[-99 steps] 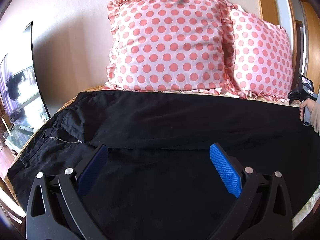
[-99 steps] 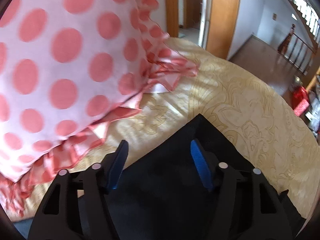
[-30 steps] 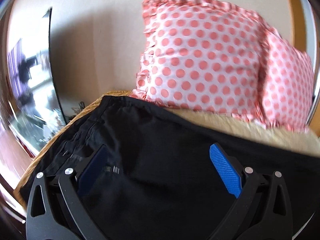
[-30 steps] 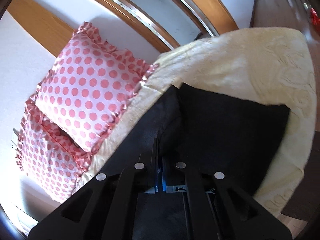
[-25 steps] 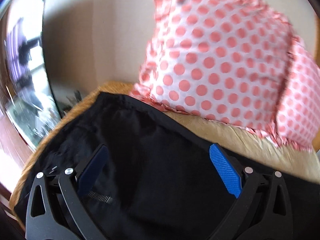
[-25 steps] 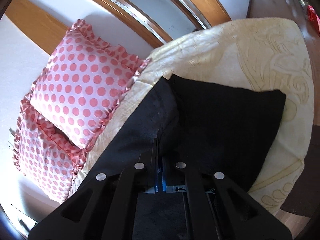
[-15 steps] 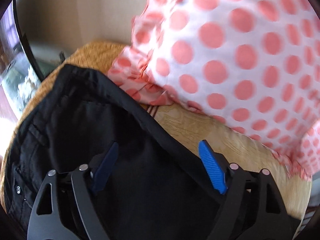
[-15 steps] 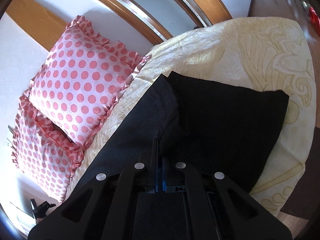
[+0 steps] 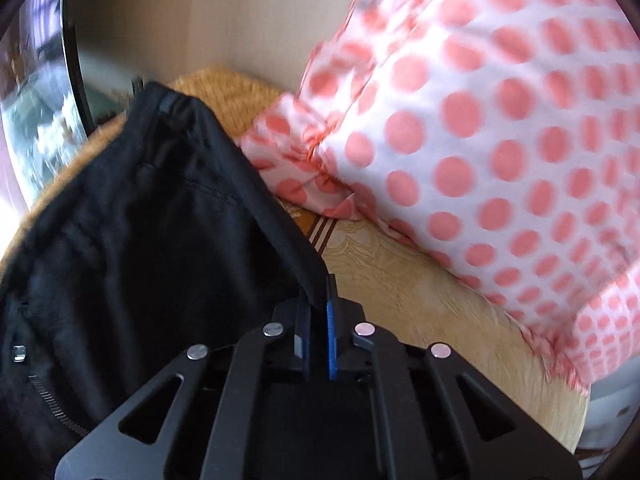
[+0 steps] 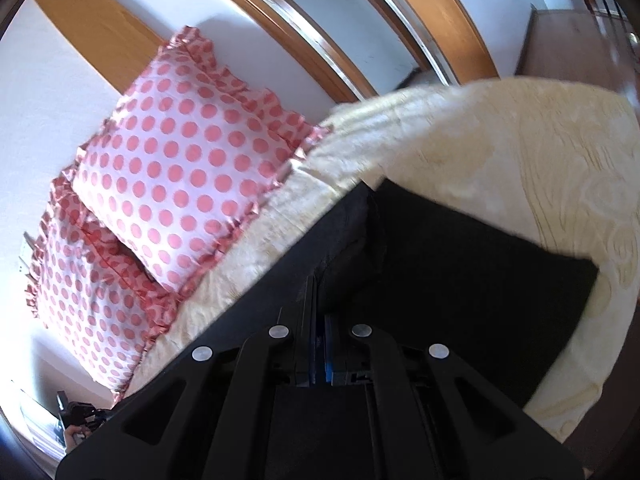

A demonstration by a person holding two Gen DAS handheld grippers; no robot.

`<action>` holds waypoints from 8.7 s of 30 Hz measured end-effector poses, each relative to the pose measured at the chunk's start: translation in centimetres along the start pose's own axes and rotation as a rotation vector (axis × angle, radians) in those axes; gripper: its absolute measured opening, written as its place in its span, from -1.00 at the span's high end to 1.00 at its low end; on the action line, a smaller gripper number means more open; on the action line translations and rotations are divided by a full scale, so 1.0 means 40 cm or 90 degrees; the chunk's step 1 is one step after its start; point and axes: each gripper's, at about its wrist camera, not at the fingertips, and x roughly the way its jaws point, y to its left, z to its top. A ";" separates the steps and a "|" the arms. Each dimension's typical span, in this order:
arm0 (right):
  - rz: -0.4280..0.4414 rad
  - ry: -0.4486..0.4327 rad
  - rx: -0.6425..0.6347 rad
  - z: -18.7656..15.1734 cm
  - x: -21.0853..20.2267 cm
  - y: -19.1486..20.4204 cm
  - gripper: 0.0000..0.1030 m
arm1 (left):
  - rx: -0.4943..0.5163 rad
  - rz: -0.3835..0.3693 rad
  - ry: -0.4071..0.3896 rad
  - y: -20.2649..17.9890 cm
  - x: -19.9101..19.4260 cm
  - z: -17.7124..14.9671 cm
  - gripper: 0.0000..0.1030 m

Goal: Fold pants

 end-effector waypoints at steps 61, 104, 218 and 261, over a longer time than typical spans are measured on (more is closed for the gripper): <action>-0.123 0.001 0.009 -0.034 -0.137 -0.179 0.92 | 0.014 -0.028 -0.160 0.402 -0.439 -0.719 0.75; -0.181 -0.022 -0.108 -0.023 -0.164 -0.169 -0.53 | 0.173 0.129 -0.259 0.310 -0.344 -0.697 -0.97; 0.372 0.338 -0.756 -0.908 -0.077 0.733 -0.41 | -0.233 -0.111 -0.133 0.758 -0.424 -0.457 -0.91; 0.352 0.239 -0.577 -0.664 -0.129 0.579 -0.76 | 0.034 -0.106 -0.255 0.306 -0.585 -0.384 0.75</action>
